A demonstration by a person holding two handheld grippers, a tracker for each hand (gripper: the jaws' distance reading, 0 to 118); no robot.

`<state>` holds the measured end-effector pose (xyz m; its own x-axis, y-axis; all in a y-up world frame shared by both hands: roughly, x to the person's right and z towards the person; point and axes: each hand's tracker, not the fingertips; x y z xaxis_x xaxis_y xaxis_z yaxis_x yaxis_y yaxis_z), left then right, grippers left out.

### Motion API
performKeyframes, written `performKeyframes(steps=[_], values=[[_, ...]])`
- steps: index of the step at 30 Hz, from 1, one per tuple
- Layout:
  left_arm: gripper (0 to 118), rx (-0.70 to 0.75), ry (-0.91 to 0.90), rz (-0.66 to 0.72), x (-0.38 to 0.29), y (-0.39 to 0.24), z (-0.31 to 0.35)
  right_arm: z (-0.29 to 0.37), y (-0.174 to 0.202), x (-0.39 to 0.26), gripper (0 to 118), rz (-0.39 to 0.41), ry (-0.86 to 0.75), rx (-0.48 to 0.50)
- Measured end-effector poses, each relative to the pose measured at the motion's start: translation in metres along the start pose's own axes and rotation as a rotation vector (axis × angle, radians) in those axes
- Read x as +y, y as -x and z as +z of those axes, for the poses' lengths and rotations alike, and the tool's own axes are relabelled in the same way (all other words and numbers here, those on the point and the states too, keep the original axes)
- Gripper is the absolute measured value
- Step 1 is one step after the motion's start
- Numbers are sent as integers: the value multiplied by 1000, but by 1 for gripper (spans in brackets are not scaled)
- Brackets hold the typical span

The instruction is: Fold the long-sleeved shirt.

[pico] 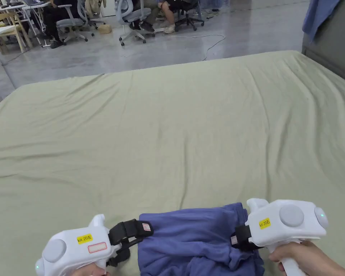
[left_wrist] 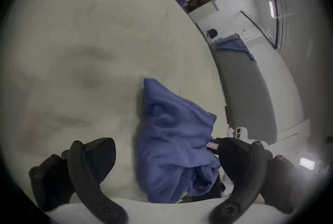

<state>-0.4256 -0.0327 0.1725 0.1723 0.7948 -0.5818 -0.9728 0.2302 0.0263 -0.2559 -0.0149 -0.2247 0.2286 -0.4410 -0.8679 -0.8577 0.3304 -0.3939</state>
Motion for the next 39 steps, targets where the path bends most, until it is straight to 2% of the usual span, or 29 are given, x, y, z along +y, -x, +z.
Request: performKeyframes(steps=[2,4,7,8,9,10,11,12,13,14,16,17,18,20,23,26,33,36,39], values=[[114,-84,10,14,-4,4,-16,1,2,-1,0,14,-4,-1],[114,-97,-29,-14,-2,0,-26,0,4,-1,0,22,-6,-7],[111,-126,10,-57,-1,-13,-38,-1,8,-1,0,40,-7,-22],[100,-137,28,-79,-1,-17,-43,-1,9,-1,0,49,-9,-26],[74,-133,36,-83,-1,-20,-50,-2,9,-1,0,57,-11,-30],[34,-92,65,-86,-5,-24,-59,-2,9,-1,0,62,-14,-34],[16,12,77,-121,-9,-26,-68,-3,10,-1,0,64,-16,-36],[15,91,94,-183,-15,-30,-76,-2,10,-2,0,66,-19,-39],[15,77,53,-233,-16,-34,-73,-1,12,-3,0,65,-22,-41],[14,49,49,-214,-17,-38,-69,0,14,-3,0,59,-23,-46],[13,34,50,-185,-12,-40,-56,9,24,4,0,-17,2,-85],[13,39,36,-212,-11,-44,-47,15,32,7,0,-27,-5,-95],[12,47,-4,-255,-7,-48,-34,23,42,10,0,-10,-31,-88],[11,-21,2,-209,2,-48,-15,38,65,13,0,71,-120,-79],[11,0,-48,-282,6,-54,13,56,111,15,0,201,-246,-169],[11,6,-60,-296,15,-48,44,60,161,12,0,320,-372,-234],[11,89,-120,-343,64,6,141,14,275,1,0,466,-582,-230],[11,174,-165,-337,97,49,192,-25,321,-1,0,505,-638,-140],[11,292,-189,-304,124,91,242,-67,364,-1,0,523,-653,-98]])
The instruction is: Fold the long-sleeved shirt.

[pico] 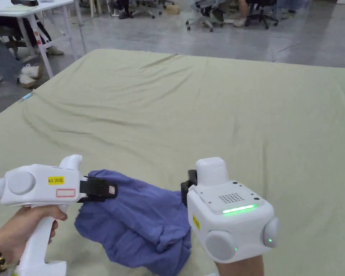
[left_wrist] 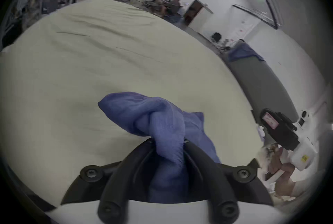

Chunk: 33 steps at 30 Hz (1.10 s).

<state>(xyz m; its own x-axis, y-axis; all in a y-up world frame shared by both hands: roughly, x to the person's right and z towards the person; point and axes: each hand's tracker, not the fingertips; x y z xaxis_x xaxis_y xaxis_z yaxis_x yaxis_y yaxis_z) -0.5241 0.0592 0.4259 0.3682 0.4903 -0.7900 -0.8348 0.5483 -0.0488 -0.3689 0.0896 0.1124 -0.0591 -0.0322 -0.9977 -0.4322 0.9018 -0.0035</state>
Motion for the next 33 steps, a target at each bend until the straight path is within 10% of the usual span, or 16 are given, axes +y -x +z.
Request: performKeyframes(steps=[8,9,11,12,17,20,21,22,23,33], values=[[16,253,-92,82,14,112,55,-73,100,-8,0,3,8,141],[34,273,-108,86,12,113,55,-78,106,-10,0,-16,31,172],[115,317,-152,50,7,108,53,-81,109,-10,0,-11,58,201],[117,296,-153,44,4,106,51,-80,110,-10,0,-3,54,201],[113,295,-201,67,8,83,56,-57,91,1,0,33,16,174],[87,226,-261,39,7,44,64,-31,66,14,0,24,-28,134],[76,203,-309,4,7,22,66,-19,56,19,0,23,-54,113],[23,211,-338,-35,7,1,65,-9,48,22,0,26,-65,103],[5,229,-365,-86,3,-23,69,4,35,26,0,26,-88,90],[4,77,-693,-420,-66,-282,58,164,-126,45,0,-37,-321,-157]])
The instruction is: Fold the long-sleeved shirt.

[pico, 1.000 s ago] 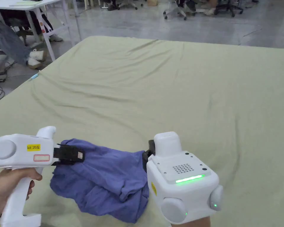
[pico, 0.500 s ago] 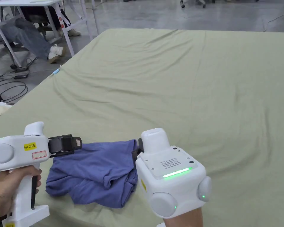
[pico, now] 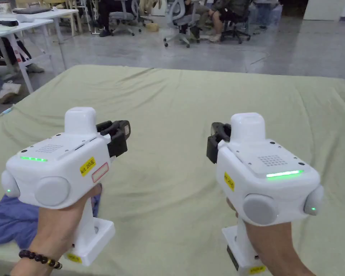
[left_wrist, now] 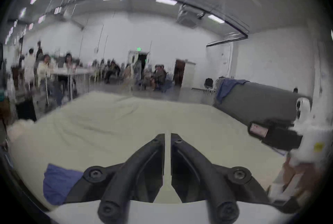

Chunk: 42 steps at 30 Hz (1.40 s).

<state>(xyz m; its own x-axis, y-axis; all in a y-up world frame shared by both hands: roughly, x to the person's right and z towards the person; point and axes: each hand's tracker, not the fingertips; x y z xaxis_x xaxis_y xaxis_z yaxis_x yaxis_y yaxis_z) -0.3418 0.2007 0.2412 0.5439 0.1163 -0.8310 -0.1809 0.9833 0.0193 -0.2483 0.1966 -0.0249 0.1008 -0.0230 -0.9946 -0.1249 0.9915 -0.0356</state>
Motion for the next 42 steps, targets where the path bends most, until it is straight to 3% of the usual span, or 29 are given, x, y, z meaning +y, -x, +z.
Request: performKeyframes(steps=[8,11,14,17,22,26,32,33,34,35,36,37,38,39,40,42], values=[[4,33,-152,-93,-39,-96,2,99,-132,-10,0,75,-113,-309],[4,25,-142,-191,-59,-110,1,119,-165,-36,0,79,-120,-404],[4,58,-142,-205,-74,-115,-2,124,-185,-64,0,63,-105,-462],[4,124,-128,-181,-83,-111,-5,108,-194,-78,0,55,-14,-443],[4,167,-150,-234,-85,-106,-9,96,-189,-91,0,40,1,-447],[4,181,-136,-156,-86,-99,-8,93,-187,-93,0,35,20,-430],[4,161,-84,-119,-93,-100,-17,92,-179,-100,1,104,48,-426],[5,160,-83,-115,-95,-101,-19,93,-177,-100,8,105,50,-422],[16,157,-81,-114,-96,-101,-20,93,-177,-100,25,101,52,-413],[39,151,-79,-120,-99,-102,-21,94,-177,-99,44,89,45,-399],[73,147,-64,-135,-101,-104,-24,95,-177,-99,69,83,31,-386],[111,144,-41,-146,-102,-105,-26,96,-178,-99,102,85,28,-379],[118,144,-29,-146,-103,-106,-27,95,-178,-99,114,95,27,-380],[118,130,-37,-139,-105,-106,-26,95,-178,-101,118,120,24,-389],[118,127,-117,-157,-102,-109,-23,95,-178,-102,118,135,18,-399],[118,132,-86,-145,-102,-112,-21,97,-180,-100,118,140,-5,-402]])
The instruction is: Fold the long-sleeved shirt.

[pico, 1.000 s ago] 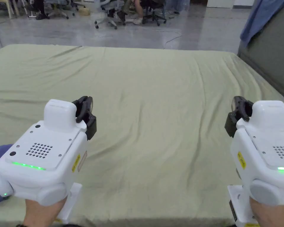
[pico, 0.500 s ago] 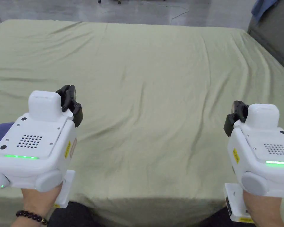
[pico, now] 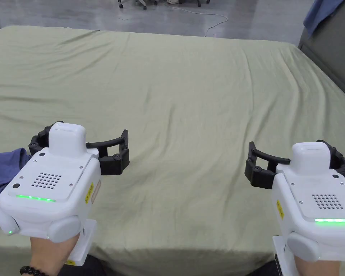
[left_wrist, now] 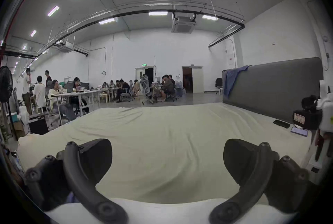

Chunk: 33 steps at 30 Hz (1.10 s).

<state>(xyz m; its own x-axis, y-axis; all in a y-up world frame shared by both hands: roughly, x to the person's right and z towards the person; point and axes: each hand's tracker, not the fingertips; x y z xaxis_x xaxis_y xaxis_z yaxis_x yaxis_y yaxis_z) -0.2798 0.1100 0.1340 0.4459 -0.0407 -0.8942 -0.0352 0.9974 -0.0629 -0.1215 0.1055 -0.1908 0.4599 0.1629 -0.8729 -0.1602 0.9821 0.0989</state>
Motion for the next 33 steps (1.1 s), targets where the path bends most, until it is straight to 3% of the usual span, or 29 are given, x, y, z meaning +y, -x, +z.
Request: performKeyframes(steps=[4,8,33], values=[[118,-5,-24,-28,-4,-5,-1,0,-6,-3,118,-47,-116,-28],[118,7,-73,-29,-6,-4,-1,-3,-10,-4,118,-51,-45,0],[118,49,-69,-44,-7,5,-3,-1,-12,-3,118,-72,-74,-10]])
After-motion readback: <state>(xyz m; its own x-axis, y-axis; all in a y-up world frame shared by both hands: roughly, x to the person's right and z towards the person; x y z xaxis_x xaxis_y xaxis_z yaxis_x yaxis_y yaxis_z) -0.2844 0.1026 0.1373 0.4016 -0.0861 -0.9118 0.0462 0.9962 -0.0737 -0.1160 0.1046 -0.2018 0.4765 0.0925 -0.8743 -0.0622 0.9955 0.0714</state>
